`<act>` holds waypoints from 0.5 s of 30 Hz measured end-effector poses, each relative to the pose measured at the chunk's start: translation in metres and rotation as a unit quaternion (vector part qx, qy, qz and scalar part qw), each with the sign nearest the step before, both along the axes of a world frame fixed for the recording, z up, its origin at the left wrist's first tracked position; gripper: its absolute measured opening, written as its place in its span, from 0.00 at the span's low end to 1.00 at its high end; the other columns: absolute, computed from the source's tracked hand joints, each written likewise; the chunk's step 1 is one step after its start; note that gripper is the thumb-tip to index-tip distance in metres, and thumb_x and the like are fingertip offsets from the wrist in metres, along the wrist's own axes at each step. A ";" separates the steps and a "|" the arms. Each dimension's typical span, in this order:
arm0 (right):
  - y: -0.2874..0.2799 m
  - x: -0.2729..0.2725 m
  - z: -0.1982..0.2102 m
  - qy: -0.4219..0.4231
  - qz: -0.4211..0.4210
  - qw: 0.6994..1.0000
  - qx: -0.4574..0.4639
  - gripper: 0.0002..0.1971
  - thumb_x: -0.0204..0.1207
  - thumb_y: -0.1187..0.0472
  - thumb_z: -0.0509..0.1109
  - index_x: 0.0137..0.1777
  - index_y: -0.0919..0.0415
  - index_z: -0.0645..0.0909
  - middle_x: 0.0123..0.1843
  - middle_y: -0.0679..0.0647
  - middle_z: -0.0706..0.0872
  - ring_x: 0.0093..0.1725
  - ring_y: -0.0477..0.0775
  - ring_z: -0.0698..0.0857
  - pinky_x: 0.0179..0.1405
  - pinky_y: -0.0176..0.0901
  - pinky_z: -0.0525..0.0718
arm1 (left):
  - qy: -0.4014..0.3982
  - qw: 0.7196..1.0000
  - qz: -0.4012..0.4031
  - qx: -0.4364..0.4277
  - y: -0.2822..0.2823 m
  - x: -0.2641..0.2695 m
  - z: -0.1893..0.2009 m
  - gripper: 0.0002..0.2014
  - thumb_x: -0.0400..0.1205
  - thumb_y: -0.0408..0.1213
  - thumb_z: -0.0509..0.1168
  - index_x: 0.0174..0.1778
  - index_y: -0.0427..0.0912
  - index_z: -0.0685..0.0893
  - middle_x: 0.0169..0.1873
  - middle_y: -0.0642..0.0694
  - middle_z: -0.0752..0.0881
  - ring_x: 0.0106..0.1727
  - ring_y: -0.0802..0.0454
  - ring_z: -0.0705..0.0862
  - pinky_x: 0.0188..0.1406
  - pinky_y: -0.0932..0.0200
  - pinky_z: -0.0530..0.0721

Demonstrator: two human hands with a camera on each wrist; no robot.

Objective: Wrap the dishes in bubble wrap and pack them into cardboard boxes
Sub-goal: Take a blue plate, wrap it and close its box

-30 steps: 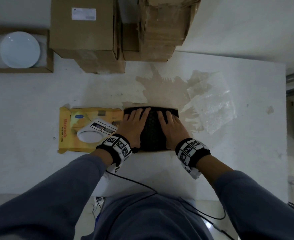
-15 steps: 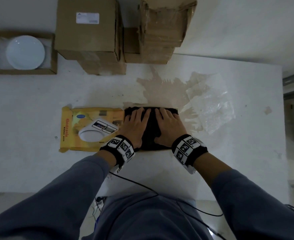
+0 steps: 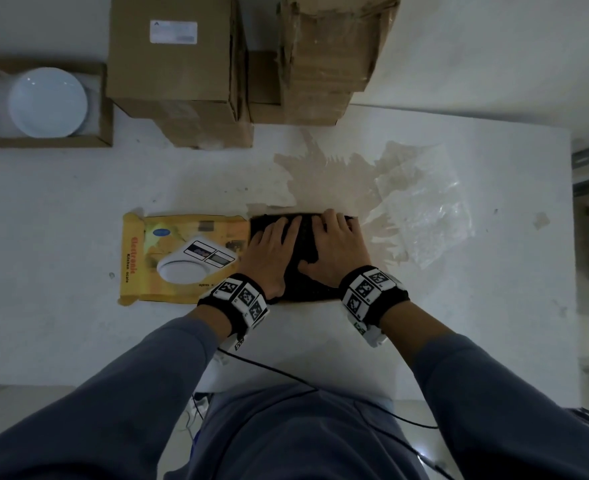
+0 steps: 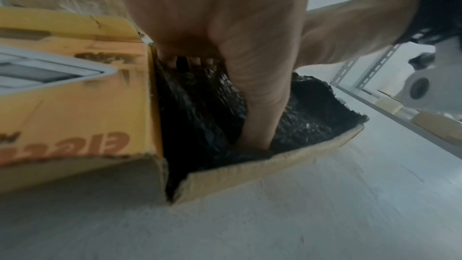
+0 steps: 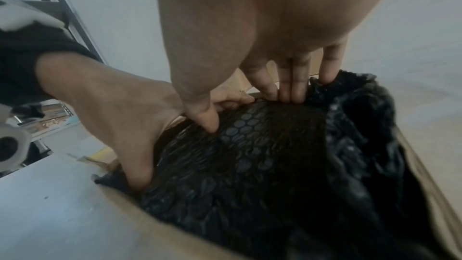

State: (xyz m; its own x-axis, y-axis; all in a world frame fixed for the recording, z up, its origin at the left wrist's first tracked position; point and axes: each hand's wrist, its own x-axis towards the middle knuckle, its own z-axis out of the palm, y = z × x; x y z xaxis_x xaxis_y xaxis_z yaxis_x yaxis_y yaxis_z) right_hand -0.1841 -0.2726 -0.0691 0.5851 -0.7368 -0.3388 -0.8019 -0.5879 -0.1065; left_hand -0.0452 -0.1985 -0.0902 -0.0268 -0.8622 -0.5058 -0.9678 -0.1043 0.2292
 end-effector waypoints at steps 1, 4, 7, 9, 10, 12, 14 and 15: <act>0.002 -0.002 -0.001 -0.015 -0.009 1.000 -0.003 0.38 0.61 0.36 0.67 0.67 0.62 0.76 0.62 0.57 0.77 0.59 0.61 0.78 0.64 0.55 0.74 | -0.006 1.000 -0.003 -0.001 -0.001 0.001 0.001 0.66 0.62 0.39 0.82 0.86 0.44 0.39 0.82 0.38 0.54 0.82 0.39 0.58 0.81 0.45 0.62; 0.007 -0.012 -0.005 -0.022 -0.035 0.999 -0.017 0.37 0.62 0.37 0.66 0.66 0.62 0.77 0.62 0.57 0.78 0.60 0.61 0.78 0.63 0.53 0.74 | -0.026 1.000 -0.017 -0.005 -0.005 0.001 0.002 0.66 0.59 0.42 0.82 0.85 0.42 0.43 0.79 0.39 0.58 0.78 0.39 0.61 0.76 0.45 0.66; 0.010 -0.018 -0.006 0.008 -0.059 0.998 -0.027 0.40 0.61 0.32 0.64 0.66 0.62 0.76 0.62 0.57 0.77 0.60 0.60 0.77 0.60 0.55 0.73 | -0.013 1.000 -0.011 0.012 -0.007 0.001 0.001 0.69 0.57 0.42 0.84 0.85 0.43 0.42 0.78 0.39 0.56 0.78 0.39 0.60 0.77 0.44 0.65; 0.011 -0.018 -0.009 0.016 -0.063 0.998 -0.018 0.42 0.62 0.31 0.64 0.69 0.62 0.74 0.64 0.57 0.76 0.59 0.60 0.77 0.61 0.55 0.73 | 0.013 1.000 0.002 0.007 -0.005 0.002 0.000 0.70 0.55 0.40 0.84 0.85 0.45 0.42 0.77 0.39 0.55 0.77 0.39 0.60 0.77 0.45 0.67; 0.011 -0.018 -0.010 0.014 -0.065 0.998 -0.010 0.43 0.63 0.30 0.65 0.70 0.62 0.72 0.64 0.57 0.77 0.60 0.60 0.77 0.62 0.55 0.72 | 0.019 1.000 0.003 -0.002 -0.003 0.004 -0.001 0.69 0.55 0.39 0.84 0.85 0.46 0.43 0.76 0.38 0.55 0.76 0.39 0.61 0.76 0.45 0.70; 0.010 -0.018 -0.010 0.008 -0.067 0.998 0.007 0.43 0.65 0.31 0.65 0.72 0.62 0.71 0.65 0.56 0.77 0.63 0.60 0.76 0.65 0.56 0.69 | -0.008 0.999 -0.010 -0.040 0.004 0.006 -0.002 0.67 0.56 0.43 0.83 0.85 0.45 0.46 0.74 0.37 0.57 0.74 0.38 0.63 0.74 0.44 0.72; 0.007 -0.018 -0.008 0.001 -0.067 0.998 0.016 0.40 0.67 0.33 0.66 0.72 0.61 0.73 0.65 0.56 0.78 0.65 0.60 0.75 0.67 0.57 0.66 | -0.049 0.997 -0.021 -0.064 0.009 0.006 -0.003 0.64 0.59 0.47 0.82 0.85 0.43 0.48 0.75 0.34 0.59 0.76 0.36 0.62 0.77 0.42 0.66; 0.006 -0.020 -0.005 -0.002 -0.065 0.998 0.009 0.38 0.67 0.34 0.66 0.71 0.61 0.74 0.65 0.56 0.79 0.66 0.60 0.75 0.67 0.57 0.66 | -0.057 0.996 -0.022 -0.060 0.011 0.005 -0.003 0.64 0.60 0.48 0.81 0.85 0.42 0.47 0.76 0.32 0.59 0.77 0.35 0.61 0.80 0.41 0.62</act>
State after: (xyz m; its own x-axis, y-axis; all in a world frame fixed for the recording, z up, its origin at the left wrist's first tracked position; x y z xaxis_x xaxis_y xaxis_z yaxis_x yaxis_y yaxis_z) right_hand -0.2040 -0.2668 -0.0744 0.4869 -0.8000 -0.3505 -0.8705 -0.4776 -0.1191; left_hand -0.0399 -0.1877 -0.0928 -0.0142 -0.9160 -0.4010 -0.9914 -0.0394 0.1252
